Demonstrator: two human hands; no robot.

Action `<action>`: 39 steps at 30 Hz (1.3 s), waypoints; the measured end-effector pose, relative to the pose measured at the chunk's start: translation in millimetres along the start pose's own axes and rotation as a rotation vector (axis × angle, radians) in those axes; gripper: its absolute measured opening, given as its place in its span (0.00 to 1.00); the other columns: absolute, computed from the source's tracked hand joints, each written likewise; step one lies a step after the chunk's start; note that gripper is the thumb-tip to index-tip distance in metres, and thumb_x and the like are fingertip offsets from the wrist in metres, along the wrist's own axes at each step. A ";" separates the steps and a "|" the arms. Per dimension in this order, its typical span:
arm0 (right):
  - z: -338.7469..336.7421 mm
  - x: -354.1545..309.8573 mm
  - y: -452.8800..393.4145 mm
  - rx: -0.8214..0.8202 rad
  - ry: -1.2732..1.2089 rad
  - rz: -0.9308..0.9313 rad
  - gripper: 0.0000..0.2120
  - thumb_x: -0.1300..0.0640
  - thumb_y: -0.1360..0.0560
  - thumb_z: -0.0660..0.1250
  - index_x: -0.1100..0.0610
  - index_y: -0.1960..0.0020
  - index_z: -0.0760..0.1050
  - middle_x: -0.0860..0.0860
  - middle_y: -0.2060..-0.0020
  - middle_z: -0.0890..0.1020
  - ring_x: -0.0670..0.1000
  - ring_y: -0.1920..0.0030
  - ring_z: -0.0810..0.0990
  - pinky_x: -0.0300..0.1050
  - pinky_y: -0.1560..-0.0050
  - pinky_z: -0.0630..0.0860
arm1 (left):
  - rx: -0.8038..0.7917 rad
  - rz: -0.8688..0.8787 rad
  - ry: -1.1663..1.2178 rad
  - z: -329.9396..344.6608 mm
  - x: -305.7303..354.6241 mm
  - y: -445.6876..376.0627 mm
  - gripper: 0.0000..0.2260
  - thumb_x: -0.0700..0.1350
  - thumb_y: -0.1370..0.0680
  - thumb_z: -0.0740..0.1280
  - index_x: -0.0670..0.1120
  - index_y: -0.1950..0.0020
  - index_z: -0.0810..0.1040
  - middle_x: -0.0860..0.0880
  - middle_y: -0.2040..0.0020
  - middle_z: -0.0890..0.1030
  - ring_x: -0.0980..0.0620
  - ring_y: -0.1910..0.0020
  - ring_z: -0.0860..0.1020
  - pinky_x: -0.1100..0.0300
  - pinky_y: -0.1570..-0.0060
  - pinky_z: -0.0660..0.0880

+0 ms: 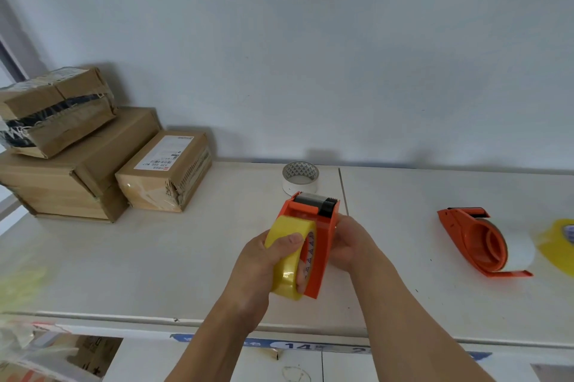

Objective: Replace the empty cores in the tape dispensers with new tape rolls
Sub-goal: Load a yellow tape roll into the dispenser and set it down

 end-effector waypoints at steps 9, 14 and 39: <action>10.8 20.0 24.3 -0.336 -0.199 -0.047 0.20 0.49 0.21 0.58 0.62 0.43 0.80 0.62 0.54 0.84 0.62 0.56 0.84 0.56 0.53 0.82 | -0.022 0.089 0.141 13.1 13.0 6.0 0.14 0.50 0.31 0.70 0.40 0.54 0.79 0.41 0.70 0.81 0.46 0.70 0.79 0.54 0.64 0.81; 16.0 23.6 33.2 -0.459 -0.235 -0.116 0.26 0.44 0.24 0.63 0.63 0.36 0.75 0.63 0.53 0.84 0.63 0.55 0.85 0.57 0.52 0.82 | -0.058 0.106 0.175 17.4 13.9 3.9 0.18 0.51 0.29 0.67 0.35 0.54 0.77 0.40 0.74 0.78 0.44 0.73 0.76 0.51 0.61 0.79; 7.5 40.0 68.2 -0.399 -0.117 -0.382 0.25 0.59 0.26 0.66 0.61 0.29 0.70 0.61 0.43 0.81 0.60 0.44 0.79 0.57 0.42 0.77 | 0.135 0.094 0.535 28.7 -6.1 -9.7 0.17 0.56 0.30 0.69 0.43 0.52 0.83 0.43 0.67 0.81 0.47 0.66 0.79 0.50 0.55 0.79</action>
Point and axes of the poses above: each hand's wrist, its own y-axis away from the middle knuckle, its own z-axis out of the palm, x = y × z, the point moved 1 cm from there along -y, towards the middle knuckle
